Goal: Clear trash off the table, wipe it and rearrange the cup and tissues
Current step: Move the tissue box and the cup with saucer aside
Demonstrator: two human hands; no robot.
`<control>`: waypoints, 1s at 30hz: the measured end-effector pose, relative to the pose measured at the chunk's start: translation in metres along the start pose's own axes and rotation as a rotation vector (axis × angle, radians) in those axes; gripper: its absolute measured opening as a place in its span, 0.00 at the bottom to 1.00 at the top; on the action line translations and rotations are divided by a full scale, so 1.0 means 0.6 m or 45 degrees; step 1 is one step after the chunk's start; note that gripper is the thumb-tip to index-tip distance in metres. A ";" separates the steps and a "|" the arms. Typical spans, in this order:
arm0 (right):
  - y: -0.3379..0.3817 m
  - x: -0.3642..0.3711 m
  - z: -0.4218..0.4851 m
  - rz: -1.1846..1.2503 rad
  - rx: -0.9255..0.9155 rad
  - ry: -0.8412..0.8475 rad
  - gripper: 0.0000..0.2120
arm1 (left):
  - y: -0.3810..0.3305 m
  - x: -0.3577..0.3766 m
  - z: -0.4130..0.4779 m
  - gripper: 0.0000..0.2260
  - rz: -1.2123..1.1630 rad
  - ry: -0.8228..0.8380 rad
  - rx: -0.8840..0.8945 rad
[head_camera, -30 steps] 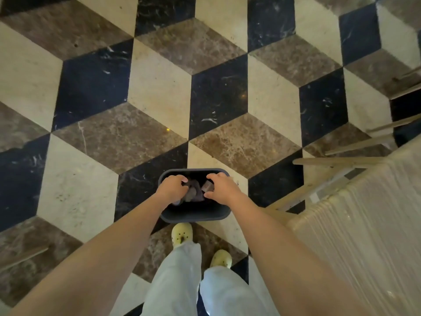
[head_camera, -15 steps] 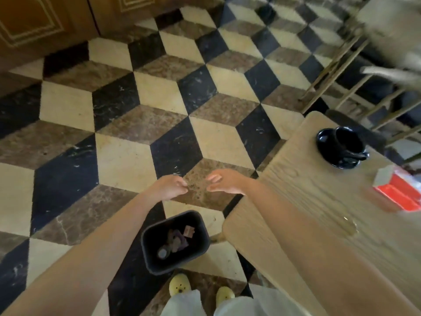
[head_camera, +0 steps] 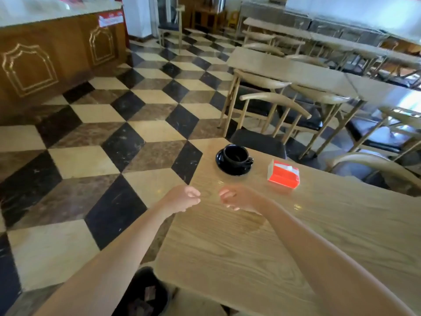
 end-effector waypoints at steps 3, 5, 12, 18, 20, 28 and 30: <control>-0.063 -0.068 -0.030 0.022 0.090 -0.029 0.18 | -0.068 0.050 0.020 0.11 0.017 0.069 0.033; -0.108 -0.113 -0.047 0.013 0.132 -0.023 0.18 | -0.113 0.083 0.036 0.11 -0.005 0.089 0.028; -0.276 -0.247 -0.070 0.030 0.312 -0.049 0.16 | -0.229 0.163 0.107 0.12 0.046 0.059 0.003; -0.395 -0.312 -0.082 0.006 0.426 -0.118 0.19 | -0.304 0.225 0.157 0.14 0.270 -0.040 0.112; -0.419 -0.319 -0.081 0.026 0.454 -0.114 0.21 | -0.310 0.246 0.170 0.14 0.318 0.000 0.096; -0.459 -0.316 -0.038 0.002 0.450 -0.079 0.21 | -0.316 0.289 0.236 0.16 0.386 0.078 0.016; -0.466 -0.312 -0.022 -0.063 0.447 -0.069 0.22 | -0.318 0.299 0.258 0.16 0.384 0.089 0.014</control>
Point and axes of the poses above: each hand's wrist, its own z-axis towards the middle knuckle, its own x-axis out of the palm, y = z × x, the point moved 8 cm from there along z, towards the middle knuckle, and after that the axes turned 1 degree about -x, right-handed, at the moved point
